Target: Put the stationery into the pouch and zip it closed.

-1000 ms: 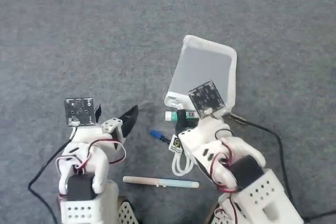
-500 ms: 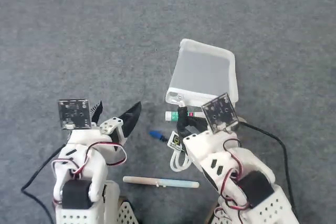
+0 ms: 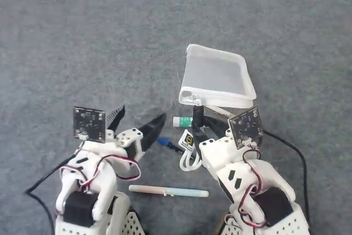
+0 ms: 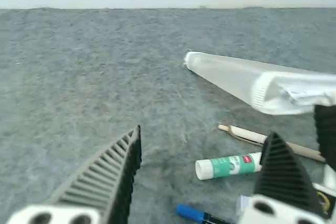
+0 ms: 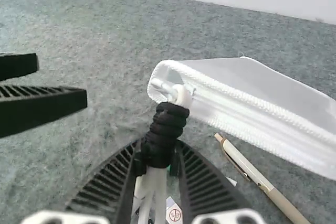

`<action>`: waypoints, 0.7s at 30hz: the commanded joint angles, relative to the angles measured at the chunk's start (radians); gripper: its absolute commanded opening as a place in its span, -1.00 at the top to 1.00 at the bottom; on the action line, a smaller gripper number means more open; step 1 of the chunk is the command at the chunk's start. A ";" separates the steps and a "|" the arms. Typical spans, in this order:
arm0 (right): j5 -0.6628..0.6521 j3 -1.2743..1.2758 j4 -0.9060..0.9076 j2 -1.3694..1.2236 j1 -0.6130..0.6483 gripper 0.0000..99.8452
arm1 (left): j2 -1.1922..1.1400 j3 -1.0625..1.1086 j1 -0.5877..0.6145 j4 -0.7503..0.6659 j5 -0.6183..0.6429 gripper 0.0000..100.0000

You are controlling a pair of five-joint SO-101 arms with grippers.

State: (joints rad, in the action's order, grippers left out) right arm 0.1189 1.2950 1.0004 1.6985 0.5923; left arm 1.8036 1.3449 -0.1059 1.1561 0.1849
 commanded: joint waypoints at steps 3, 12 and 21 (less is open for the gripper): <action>-0.020 -0.009 -0.004 0.019 -0.007 0.99 | 0.020 -0.065 -0.061 -0.008 0.009 0.31; -0.063 -0.012 0.010 0.019 -0.004 0.99 | 0.017 -0.027 -0.061 -0.097 0.094 0.31; -0.069 -0.015 0.025 0.021 0.045 0.99 | 0.017 0.099 -0.143 -0.221 0.092 0.32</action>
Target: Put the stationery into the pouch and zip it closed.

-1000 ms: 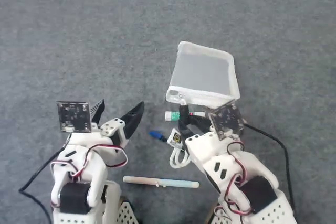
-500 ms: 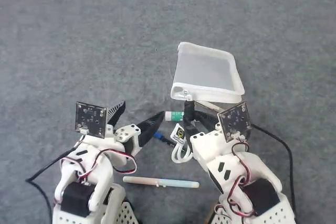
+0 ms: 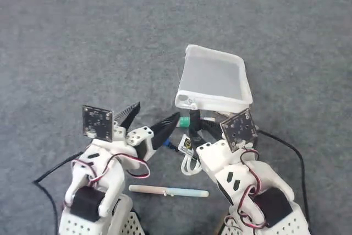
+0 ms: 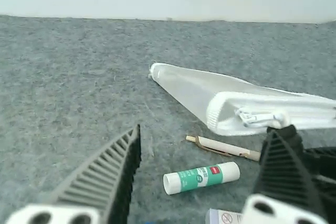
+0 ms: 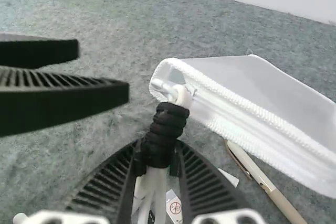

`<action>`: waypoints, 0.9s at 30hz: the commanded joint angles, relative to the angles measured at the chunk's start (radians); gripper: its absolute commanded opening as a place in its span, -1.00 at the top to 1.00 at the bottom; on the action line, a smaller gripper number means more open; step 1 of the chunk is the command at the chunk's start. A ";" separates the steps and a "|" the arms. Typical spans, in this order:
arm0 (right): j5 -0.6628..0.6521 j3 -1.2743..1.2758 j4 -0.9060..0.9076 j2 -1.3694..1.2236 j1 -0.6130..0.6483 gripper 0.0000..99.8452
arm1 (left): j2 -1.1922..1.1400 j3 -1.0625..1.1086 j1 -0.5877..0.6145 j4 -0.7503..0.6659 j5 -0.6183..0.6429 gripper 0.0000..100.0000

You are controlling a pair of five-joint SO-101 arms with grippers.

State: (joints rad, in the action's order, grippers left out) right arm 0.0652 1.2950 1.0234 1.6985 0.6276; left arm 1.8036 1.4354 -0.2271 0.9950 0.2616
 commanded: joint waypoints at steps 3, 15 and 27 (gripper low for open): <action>-0.015 -0.017 0.007 0.021 0.010 0.99 | 0.017 0.012 -0.020 -0.061 0.015 0.32; -0.017 -0.091 0.101 0.021 0.012 0.99 | 0.017 0.065 -0.017 -0.110 0.014 0.32; -0.043 -0.092 0.102 0.021 0.013 0.99 | 0.017 0.151 -0.021 -0.170 -0.044 0.32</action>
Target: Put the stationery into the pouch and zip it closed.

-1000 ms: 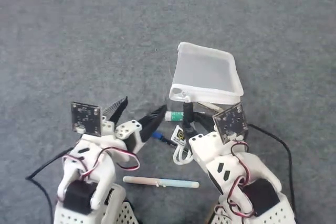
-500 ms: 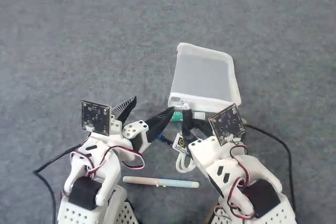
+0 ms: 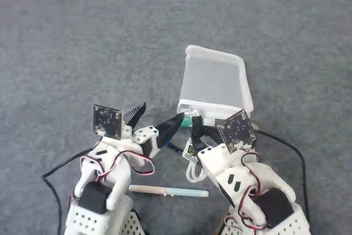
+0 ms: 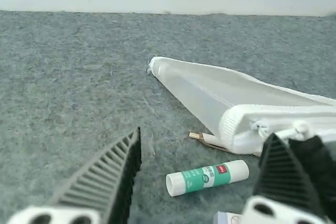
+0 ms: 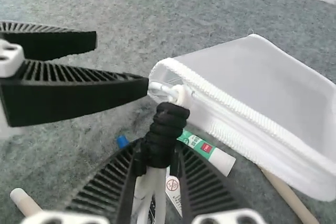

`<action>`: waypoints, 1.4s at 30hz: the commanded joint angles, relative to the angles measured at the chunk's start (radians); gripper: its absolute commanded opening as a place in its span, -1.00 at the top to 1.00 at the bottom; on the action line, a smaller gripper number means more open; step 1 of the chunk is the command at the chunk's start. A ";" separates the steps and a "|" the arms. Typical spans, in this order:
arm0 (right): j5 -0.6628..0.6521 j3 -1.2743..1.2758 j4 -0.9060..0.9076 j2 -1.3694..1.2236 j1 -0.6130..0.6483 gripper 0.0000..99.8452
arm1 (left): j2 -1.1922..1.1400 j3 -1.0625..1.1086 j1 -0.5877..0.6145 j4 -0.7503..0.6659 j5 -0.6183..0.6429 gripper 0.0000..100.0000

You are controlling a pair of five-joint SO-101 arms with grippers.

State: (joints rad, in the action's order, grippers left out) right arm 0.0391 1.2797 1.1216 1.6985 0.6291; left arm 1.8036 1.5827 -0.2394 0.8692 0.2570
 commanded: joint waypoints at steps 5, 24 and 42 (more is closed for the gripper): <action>-0.026 -0.097 0.064 0.084 0.048 0.99 | 0.017 0.050 -0.006 -0.117 -0.064 0.34; -0.097 -0.069 0.085 0.110 0.119 0.99 | 0.018 -0.050 -0.008 0.025 -0.089 0.38; -0.097 -0.071 0.087 0.111 0.134 0.99 | 0.017 0.056 -0.031 -0.103 -0.106 0.39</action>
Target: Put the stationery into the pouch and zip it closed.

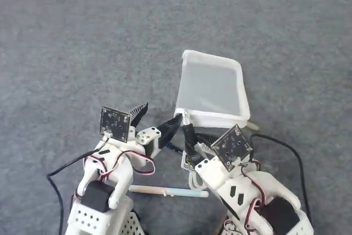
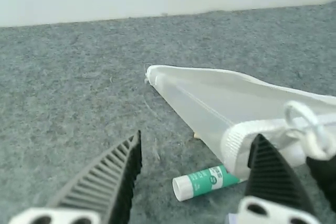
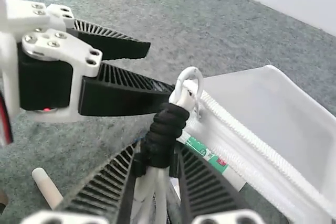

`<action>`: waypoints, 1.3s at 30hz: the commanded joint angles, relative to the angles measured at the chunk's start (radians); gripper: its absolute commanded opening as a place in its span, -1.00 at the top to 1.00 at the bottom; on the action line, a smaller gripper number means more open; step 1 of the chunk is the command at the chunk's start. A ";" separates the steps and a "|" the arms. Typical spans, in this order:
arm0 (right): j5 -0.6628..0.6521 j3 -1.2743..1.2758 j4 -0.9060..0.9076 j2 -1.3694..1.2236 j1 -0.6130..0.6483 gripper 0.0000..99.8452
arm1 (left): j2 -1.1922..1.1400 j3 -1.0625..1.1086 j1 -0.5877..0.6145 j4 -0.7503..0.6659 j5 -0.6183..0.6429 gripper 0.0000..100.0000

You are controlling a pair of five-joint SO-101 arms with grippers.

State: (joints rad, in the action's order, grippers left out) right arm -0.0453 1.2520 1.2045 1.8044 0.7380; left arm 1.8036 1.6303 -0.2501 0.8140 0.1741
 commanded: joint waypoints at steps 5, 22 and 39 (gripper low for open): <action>-0.012 -0.041 0.004 0.005 0.047 0.99 | 0.017 0.038 -0.040 -0.064 -0.048 0.47; -0.012 -0.026 -0.018 0.002 0.039 0.99 | 0.018 0.004 0.114 -0.091 -0.219 0.98; -0.006 -0.026 -0.047 -0.004 -0.053 0.99 | 0.018 -0.022 0.279 -0.089 -0.218 0.98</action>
State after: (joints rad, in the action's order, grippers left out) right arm -0.0453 1.2505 1.1769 1.8182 0.6981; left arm 1.8036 1.6794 0.0230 0.7419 -0.0315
